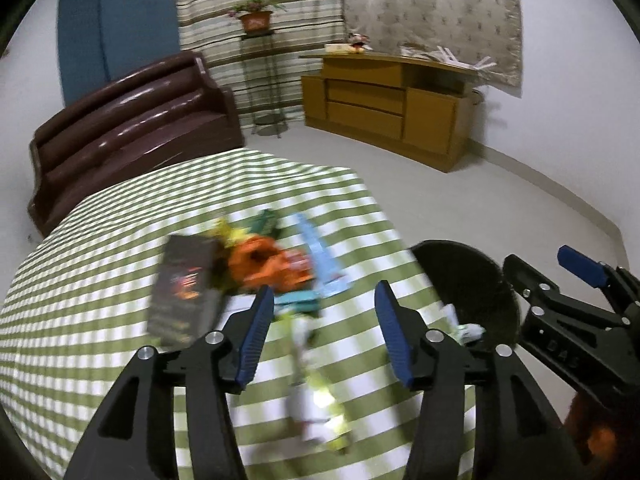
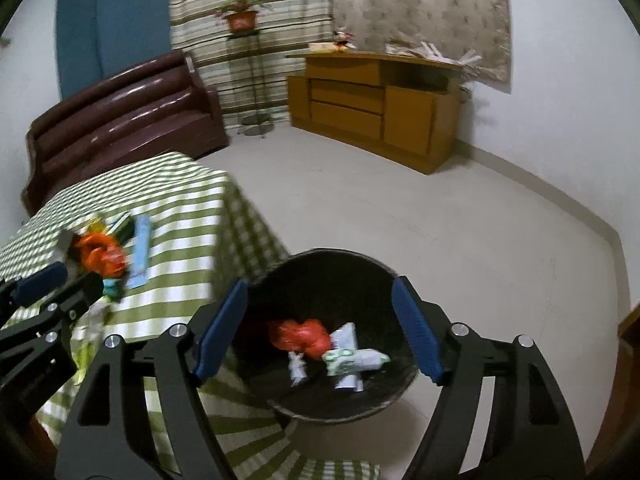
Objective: Collect trash
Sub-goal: 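Withdraw both open tools from the bin toward the table, then grasp the yellow-green paper wrapper with the right tool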
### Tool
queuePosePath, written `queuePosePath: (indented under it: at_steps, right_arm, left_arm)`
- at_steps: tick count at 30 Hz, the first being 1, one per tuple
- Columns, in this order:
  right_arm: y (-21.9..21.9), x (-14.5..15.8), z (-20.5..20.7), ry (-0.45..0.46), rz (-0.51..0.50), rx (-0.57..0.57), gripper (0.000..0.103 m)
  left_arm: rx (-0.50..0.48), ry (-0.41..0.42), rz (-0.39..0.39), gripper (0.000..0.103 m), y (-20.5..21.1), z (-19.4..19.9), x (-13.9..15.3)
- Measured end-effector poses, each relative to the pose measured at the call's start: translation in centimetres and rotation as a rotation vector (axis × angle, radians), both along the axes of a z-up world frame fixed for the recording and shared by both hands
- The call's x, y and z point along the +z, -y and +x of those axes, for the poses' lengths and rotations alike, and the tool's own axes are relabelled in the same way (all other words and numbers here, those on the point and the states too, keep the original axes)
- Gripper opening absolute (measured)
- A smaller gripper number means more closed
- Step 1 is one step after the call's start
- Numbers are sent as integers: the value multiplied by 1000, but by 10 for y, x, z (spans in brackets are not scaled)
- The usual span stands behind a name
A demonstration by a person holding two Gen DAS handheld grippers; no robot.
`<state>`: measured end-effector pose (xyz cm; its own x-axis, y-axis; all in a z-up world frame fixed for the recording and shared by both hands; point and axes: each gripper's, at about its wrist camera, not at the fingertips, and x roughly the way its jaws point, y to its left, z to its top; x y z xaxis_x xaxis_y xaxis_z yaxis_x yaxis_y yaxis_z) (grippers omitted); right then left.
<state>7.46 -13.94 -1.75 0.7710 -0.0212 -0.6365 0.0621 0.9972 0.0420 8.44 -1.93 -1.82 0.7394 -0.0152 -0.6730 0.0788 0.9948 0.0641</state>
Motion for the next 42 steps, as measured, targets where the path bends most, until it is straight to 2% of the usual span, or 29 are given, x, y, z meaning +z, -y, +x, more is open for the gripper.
queuePosePath:
  at_steps: [12,22,33,37,42]
  right_arm:
    - [-80,5,-8,-33,-5,159,73]
    - [-130,-4,-13,-78,-46,255,71]
    - [-149,-16,-10,-142,-80,282,44]
    - [-150,-21,-7,-169,-74,294,22]
    - [-146,-19,-9,-161,-66,292,20]
  left_arm:
    - [184,-6,6,64,-80,-35,-2]
    - [263,-24,10,68,-122,-56,-11]
    - [269,-51,-6,68,-138,-62,-17]
    - [256,-56,-15,68,-136,-62,-18]
    - [226,-57,-33,68,-127,-60,-16]
